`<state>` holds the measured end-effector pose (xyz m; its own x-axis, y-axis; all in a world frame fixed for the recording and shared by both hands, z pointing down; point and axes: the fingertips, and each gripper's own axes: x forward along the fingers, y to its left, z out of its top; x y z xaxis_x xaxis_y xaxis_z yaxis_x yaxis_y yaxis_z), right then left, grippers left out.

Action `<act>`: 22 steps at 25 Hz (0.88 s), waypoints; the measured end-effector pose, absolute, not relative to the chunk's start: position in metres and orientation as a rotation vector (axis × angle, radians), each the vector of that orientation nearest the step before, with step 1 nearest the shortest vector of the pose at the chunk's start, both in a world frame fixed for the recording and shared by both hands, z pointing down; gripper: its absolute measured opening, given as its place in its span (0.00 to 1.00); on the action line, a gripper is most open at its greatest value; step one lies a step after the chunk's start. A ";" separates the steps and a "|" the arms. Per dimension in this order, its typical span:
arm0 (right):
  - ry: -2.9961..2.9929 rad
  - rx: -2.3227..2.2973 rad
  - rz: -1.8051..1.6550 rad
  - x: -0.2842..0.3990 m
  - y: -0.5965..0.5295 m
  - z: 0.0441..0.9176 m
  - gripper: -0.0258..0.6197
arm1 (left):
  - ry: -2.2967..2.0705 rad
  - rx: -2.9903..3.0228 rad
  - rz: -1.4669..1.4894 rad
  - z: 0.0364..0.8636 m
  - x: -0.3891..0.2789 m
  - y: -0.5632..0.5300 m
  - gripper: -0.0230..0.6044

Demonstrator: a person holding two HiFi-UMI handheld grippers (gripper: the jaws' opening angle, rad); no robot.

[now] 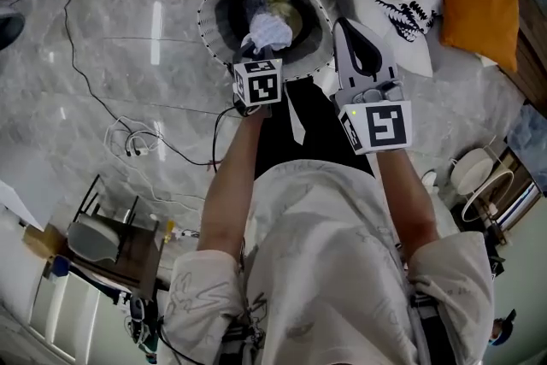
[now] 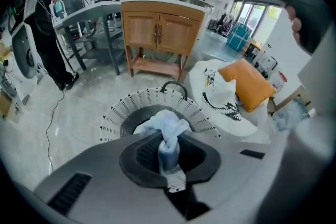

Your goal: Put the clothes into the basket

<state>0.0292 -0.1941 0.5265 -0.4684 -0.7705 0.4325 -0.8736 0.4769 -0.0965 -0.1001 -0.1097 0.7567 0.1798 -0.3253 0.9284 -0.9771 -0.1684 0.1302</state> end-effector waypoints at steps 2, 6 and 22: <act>-2.392 1.389 0.442 0.028 -0.194 0.528 0.02 | -1.244 1.631 1.022 0.762 -0.099 -0.106 0.09; -2.382 1.393 0.453 0.030 -0.194 0.531 0.02 | -1.223 1.602 1.042 0.767 -0.098 -0.101 0.09; -2.405 1.374 0.424 0.031 -0.187 0.518 0.02 | -1.216 1.608 0.973 0.739 -0.089 -0.089 0.34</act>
<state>0.0312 -0.1870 0.5177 -0.4762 -0.7671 0.4299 -0.8679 0.4886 -0.0895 -0.0890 -0.0887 0.7390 0.2165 -0.2904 0.9321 -0.9731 -0.1418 0.1818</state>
